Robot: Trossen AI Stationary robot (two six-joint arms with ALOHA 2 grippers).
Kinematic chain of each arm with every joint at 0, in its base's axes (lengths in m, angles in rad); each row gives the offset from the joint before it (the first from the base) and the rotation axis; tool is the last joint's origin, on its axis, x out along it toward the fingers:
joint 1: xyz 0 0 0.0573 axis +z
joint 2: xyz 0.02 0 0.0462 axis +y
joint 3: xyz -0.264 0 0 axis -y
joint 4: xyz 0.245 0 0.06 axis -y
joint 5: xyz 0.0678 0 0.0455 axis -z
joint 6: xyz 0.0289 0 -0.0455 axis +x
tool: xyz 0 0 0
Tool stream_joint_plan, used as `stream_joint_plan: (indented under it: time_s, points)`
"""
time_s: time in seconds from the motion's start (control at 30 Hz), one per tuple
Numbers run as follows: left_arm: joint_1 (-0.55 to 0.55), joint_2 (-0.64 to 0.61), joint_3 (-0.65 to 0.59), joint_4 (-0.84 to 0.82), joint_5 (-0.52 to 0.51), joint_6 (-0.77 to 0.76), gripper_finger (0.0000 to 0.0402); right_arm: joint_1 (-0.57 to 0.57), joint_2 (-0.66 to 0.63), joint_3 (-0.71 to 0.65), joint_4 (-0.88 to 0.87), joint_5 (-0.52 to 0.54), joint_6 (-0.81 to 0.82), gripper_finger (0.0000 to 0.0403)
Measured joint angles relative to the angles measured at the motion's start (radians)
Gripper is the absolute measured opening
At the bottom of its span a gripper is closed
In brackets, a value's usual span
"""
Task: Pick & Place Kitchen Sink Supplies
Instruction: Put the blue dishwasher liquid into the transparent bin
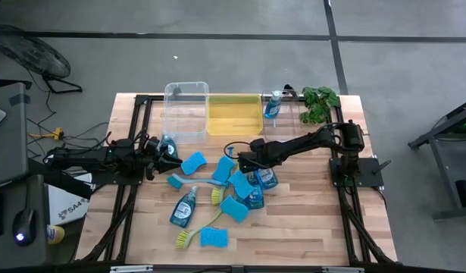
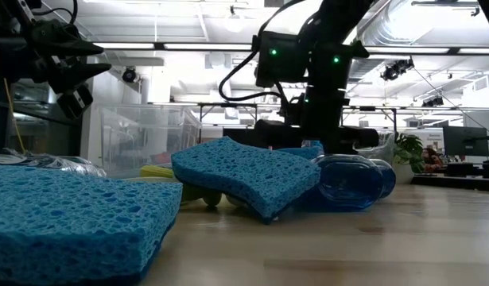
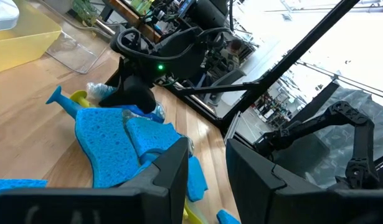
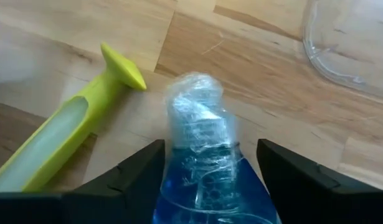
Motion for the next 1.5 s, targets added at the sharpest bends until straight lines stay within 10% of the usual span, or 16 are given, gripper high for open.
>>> stream_joint_plan:
  time_s: [0.43,1.5]
  points:
    - [0.000,0.000,0.000,0.000,0.000,0.000,0.0105,0.000,-0.003,0.002,0.000,-0.048,-0.008,0.0136]
    - [0.000,0.000,0.000,0.000,0.000,0.000,0.0105,0.019,-0.184,-0.002,0.016,0.092,-0.027,0.0135]
